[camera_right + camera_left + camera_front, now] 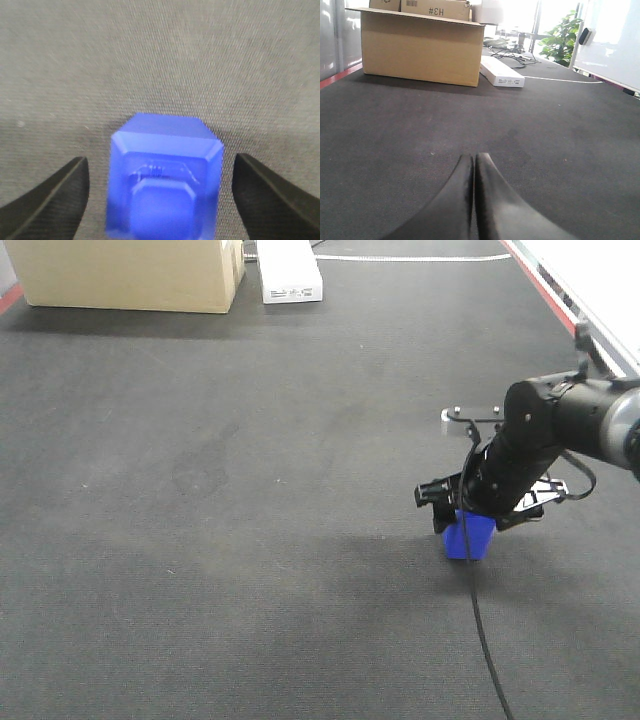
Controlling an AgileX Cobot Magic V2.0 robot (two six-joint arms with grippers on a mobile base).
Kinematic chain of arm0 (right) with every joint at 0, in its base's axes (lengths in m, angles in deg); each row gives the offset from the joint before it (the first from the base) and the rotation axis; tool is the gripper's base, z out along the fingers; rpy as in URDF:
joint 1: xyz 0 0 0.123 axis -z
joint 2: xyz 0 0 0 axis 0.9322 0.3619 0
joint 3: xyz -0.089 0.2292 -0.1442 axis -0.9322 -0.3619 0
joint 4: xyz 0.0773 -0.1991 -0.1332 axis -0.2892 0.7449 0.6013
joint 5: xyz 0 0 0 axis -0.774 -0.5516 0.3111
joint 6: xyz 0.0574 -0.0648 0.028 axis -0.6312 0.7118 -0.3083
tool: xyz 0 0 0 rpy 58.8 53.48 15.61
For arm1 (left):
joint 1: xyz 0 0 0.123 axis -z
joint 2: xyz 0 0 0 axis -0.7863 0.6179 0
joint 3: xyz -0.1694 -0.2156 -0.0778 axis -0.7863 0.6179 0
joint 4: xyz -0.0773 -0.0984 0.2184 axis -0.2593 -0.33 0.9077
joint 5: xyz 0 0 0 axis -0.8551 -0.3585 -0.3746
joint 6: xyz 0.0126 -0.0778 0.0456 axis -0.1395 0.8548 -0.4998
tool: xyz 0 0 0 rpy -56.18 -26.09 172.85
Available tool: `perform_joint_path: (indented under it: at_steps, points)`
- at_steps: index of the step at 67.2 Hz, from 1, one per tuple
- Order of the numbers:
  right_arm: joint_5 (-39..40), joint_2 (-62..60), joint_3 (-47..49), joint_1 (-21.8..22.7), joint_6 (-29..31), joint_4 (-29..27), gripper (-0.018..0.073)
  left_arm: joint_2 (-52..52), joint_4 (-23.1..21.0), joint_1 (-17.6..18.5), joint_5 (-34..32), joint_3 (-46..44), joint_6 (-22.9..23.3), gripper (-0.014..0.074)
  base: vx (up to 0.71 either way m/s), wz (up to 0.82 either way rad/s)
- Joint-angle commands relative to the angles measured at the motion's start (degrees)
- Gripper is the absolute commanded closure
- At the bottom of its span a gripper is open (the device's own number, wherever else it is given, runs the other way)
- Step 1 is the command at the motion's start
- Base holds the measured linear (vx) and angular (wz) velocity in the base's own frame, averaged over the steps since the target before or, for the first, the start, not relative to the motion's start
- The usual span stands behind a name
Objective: Pour parts from conveyor to right shelf
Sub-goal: 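Close the right gripper on the blue block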
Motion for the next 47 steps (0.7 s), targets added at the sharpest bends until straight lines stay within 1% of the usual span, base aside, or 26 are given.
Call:
perform_joint_path:
  at_steps: [1,6,11,23,26,35,47]
  points:
    - [0.7,-1.9,1.7,0.1,0.1,0.1,0.0053,-0.5,-0.5,0.2,-4.3,1.2,0.3,0.0603,0.00,0.00]
    - [0.7,-1.7,1.7,0.1,0.1,0.2,0.0124,-0.5,-0.5,0.2,-4.3,1.2,0.3,0.0603,0.00,0.00]
    - [1.4,-1.7,1.7,0.1,0.1,0.6,0.0216,-0.5,-0.5,0.2,-4.3,1.2,0.3,0.0603,0.00,0.00]
    - [2.7,-1.7,1.7,0.1,0.2,1.7,0.0517,-0.5,-0.5,0.2,-4.3,1.2,0.3,0.0603,0.00,0.00]
    - [2.7,-1.7,1.7,0.1,0.7,1.9,0.0577,-0.5,-0.5,0.2,-4.3,1.2,0.3,0.0603,0.00,0.00]
    - [3.9,-2.9,0.0,0.1,3.1,1.9,0.0569,-0.5,-0.5,0.2,-4.3,1.2,0.3,0.0603,0.00,0.00]
    - [13.3,-10.1,-9.8,0.1,3.3,1.6,0.0568,-0.5,-0.5,0.2,-4.3,1.2,0.3,0.0603,0.00,0.00]
